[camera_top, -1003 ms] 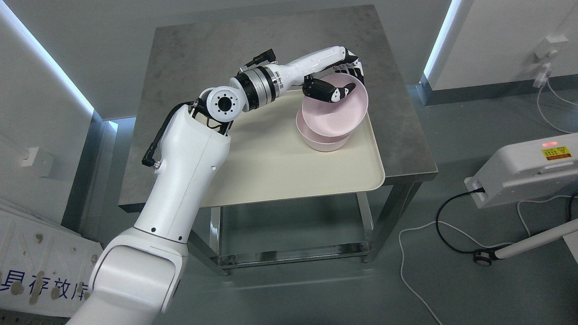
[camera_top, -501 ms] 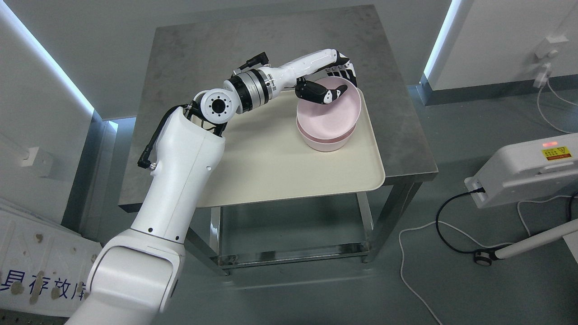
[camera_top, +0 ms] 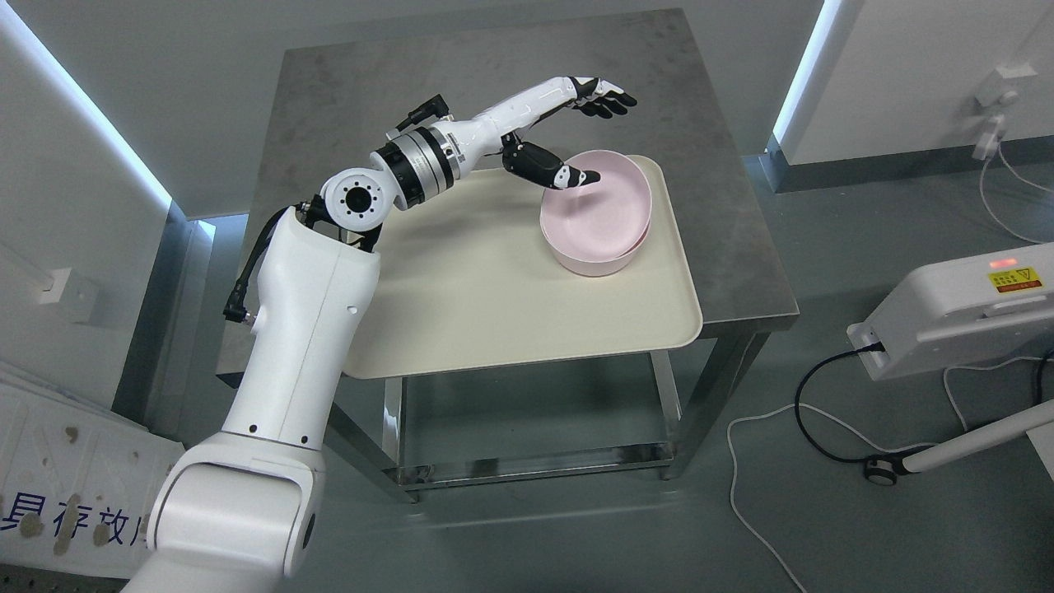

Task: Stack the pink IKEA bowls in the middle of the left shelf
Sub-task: 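Lower the pink bowl into the other pink bowl and release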

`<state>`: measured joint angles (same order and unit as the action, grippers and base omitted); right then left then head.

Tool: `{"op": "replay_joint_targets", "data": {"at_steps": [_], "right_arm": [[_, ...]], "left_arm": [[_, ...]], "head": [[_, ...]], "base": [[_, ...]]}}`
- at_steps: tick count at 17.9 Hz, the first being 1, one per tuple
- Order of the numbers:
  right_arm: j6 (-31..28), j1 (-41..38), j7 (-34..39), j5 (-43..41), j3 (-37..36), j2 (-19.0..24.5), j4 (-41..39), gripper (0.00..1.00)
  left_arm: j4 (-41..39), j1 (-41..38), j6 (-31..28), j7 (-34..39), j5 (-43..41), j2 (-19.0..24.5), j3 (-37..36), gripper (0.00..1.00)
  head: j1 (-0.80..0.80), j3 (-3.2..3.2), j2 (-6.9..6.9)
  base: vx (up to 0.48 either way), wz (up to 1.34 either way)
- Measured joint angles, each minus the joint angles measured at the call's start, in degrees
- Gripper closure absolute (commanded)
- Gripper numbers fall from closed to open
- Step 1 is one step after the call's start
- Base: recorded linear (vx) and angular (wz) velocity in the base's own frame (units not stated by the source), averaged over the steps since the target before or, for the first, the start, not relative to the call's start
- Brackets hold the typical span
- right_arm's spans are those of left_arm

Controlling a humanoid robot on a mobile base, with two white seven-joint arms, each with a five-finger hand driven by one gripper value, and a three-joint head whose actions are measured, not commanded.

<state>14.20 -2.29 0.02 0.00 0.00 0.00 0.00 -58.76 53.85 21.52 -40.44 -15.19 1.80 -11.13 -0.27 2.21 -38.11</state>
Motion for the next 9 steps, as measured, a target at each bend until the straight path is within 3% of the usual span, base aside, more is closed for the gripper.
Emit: {"op": "replay_joint_targets", "data": {"at_steps": [4,9], "right_arm": [[0.0,0.0,0.0,0.0,0.0,0.0,0.0,0.00],[0.0,0.0,0.0,0.0,0.0,0.0,0.0,0.00]], "left_arm": [[-5.7,-6.0,0.8,-5.9,9.2,-0.6,4.3,0.16],[-13.0,-13.1,2.1,-9.9,11.1,-1.1,3.7,0.11]], "head": [[0.00,0.00,0.00],[0.00,0.00,0.00]], "base": [[0.000,0.00],[0.000,0.00]]}}
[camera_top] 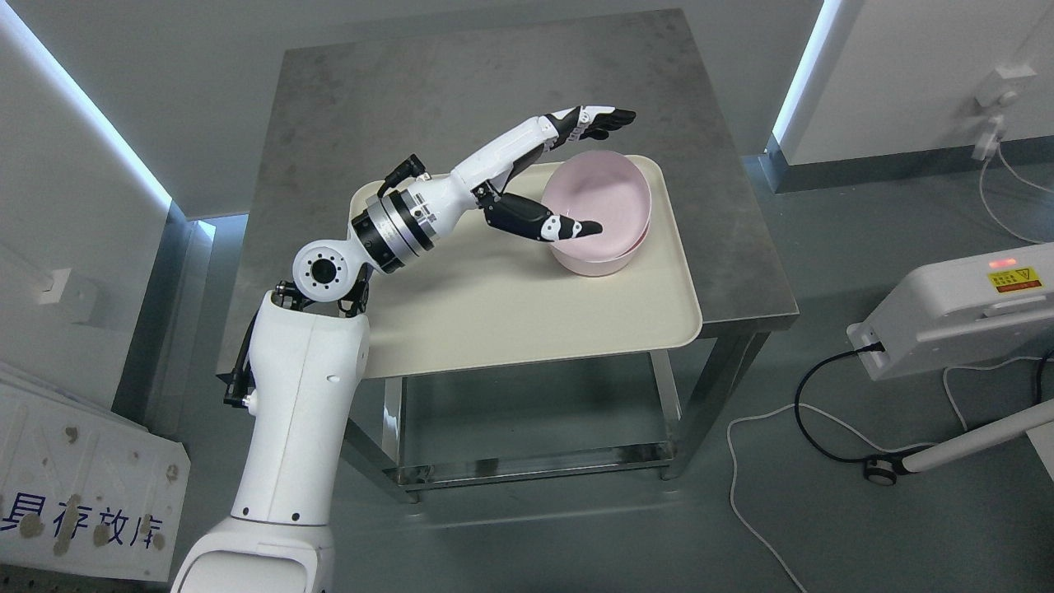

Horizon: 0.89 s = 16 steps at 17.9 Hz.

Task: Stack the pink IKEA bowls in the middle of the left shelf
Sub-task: 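Lower the pink bowl into the other pink bowl and release, then regrasp the rim of the stacked pink bowls with the left hand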

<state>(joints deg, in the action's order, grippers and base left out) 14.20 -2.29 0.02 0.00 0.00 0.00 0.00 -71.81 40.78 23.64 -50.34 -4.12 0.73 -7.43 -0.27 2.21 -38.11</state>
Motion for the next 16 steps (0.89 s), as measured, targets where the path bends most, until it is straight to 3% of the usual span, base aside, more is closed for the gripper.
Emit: {"op": "replay_joint_targets", "data": {"at_steps": [9,14,16], "right_arm": [[0.0,0.0,0.0,0.0,0.0,0.0,0.0,0.00],[0.0,0.0,0.0,0.0,0.0,0.0,0.0,0.00],[0.0,0.0,0.0,0.0,0.0,0.0,0.0,0.00]], "left_arm": [[-6.7,-2.9,1.7,-0.8,-19.4,-0.4,-3.1,0.19],[-8.4,-3.0,1.8,-0.4,-27.8,-0.5,-3.1,0.33],[-8.8,-2.9,1.9,-0.4,-29.9,-0.6,-3.0,0.33]], "head": [[0.00,0.00,0.00],[0.00,0.00,0.00],[0.00,0.00,0.00]], "base": [[0.000,0.00],[0.000,0.00],[0.000,0.00]]}}
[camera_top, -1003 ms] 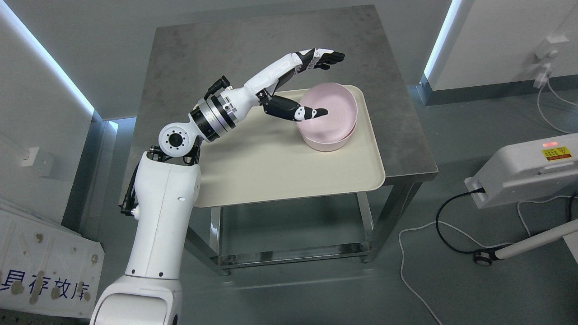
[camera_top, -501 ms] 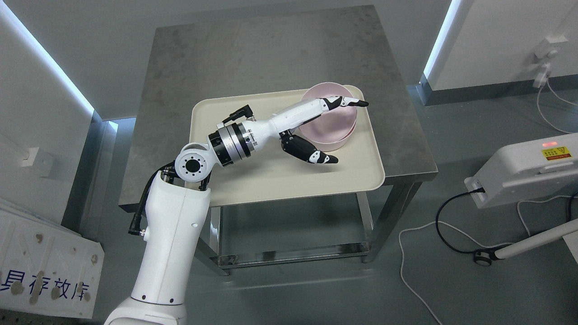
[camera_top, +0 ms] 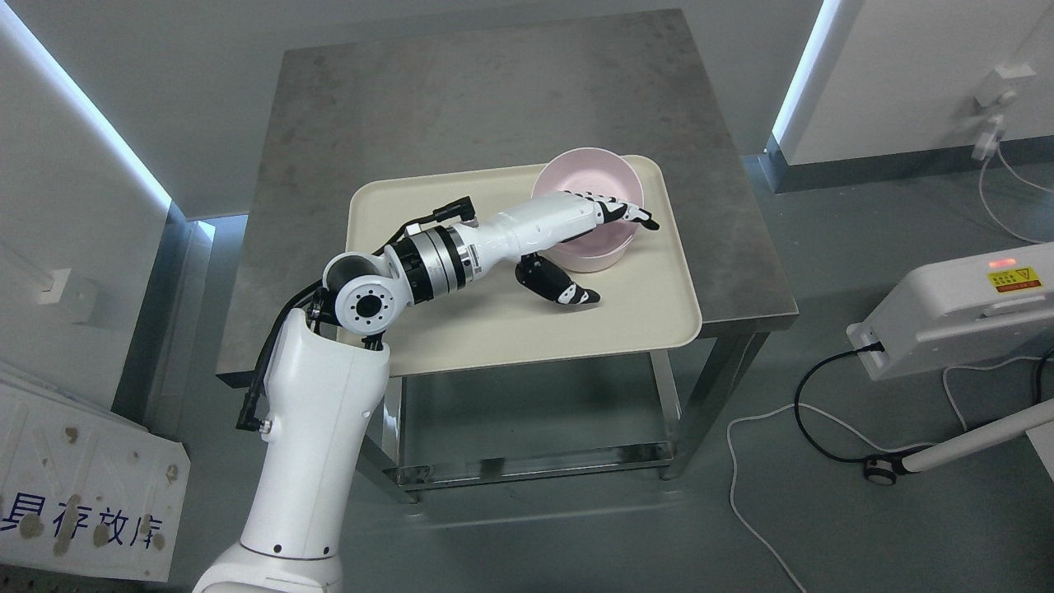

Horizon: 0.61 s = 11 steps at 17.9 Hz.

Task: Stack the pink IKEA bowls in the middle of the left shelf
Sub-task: 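Regrasp the rim of the stacked pink bowls with the left hand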

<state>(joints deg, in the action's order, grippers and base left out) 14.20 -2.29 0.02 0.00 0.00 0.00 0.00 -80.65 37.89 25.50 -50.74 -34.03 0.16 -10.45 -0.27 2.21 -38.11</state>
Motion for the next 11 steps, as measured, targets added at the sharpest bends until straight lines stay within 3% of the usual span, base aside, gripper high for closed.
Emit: {"op": "replay_joint_targets", "data": {"at_steps": [7,11], "right_arm": [[0.0,0.0,0.0,0.0,0.0,0.0,0.0,0.00],[0.0,0.0,0.0,0.0,0.0,0.0,0.0,0.00]], "left_arm": [[-1.2,0.5,0.1,0.0,-3.5,-0.1,2.3,0.27],[-1.6,1.1,-0.2,-0.2,-4.2,-0.1,4.8,0.29]], "head": [[0.00,0.00,0.00],[0.00,0.00,0.00]], "base": [[0.000,0.00],[0.000,0.00]]}}
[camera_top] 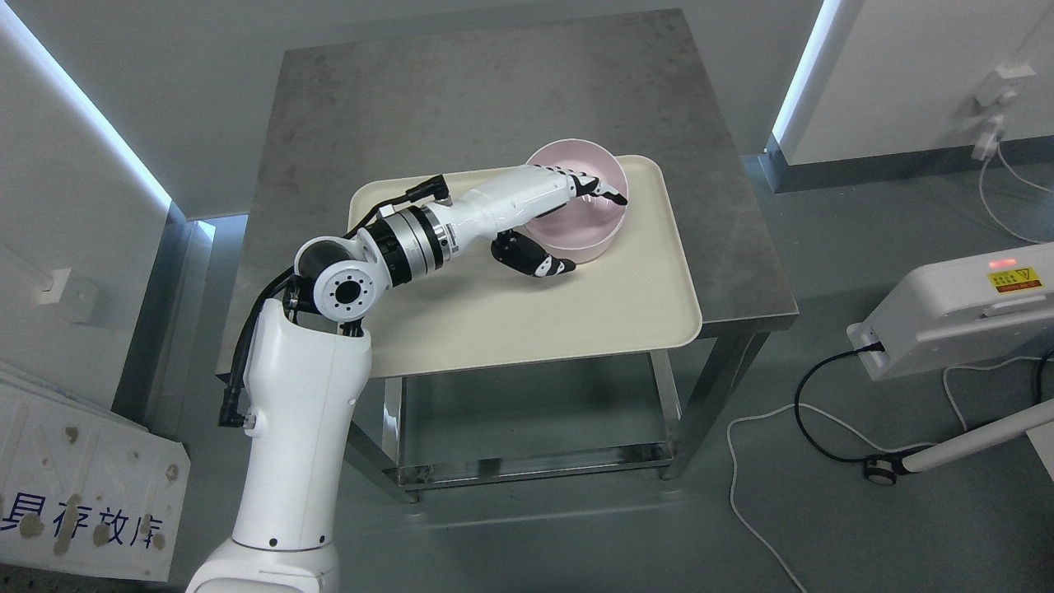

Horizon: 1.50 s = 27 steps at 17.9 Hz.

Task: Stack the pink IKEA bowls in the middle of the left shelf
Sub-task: 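Regrasp the rim of the stacked pink bowls with the left hand, then lift the stacked pink bowls off the tray with the left hand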

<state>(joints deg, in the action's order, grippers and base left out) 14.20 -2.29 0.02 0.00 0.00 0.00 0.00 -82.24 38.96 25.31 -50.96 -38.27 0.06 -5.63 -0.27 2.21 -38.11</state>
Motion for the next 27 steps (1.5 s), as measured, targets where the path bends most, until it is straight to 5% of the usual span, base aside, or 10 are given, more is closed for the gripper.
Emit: {"op": "replay_joint_targets", "data": {"at_steps": [10,15,21,27], "right_arm": [[0.0,0.0,0.0,0.0,0.0,0.0,0.0,0.00],[0.0,0.0,0.0,0.0,0.0,0.0,0.0,0.00],[0.0,0.0,0.0,0.0,0.0,0.0,0.0,0.00],[0.0,0.0,0.0,0.0,0.0,0.0,0.0,0.00]], "left_arm": [[-0.4,0.0,-0.2,-0.3,-5.2,1.5,0.9,0.40],[-0.5,-0.1,-0.4,-0.1,-6.7,1.8,-0.8,0.58],[-0.6,-0.5,4.6,0.1,-7.1,1.0,-1.2,1.00],[-0.5,-0.7,9.2,-0.4,-5.9,0.6,1.1,1.00]], "head": [[0.00,0.00,0.00],[0.00,0.00,-0.01],[0.00,0.00,0.00],[0.00,0.00,-0.01]], "base": [[0.000,0.00],[0.000,0.00],[0.000,0.00],[0.000,0.00]]}}
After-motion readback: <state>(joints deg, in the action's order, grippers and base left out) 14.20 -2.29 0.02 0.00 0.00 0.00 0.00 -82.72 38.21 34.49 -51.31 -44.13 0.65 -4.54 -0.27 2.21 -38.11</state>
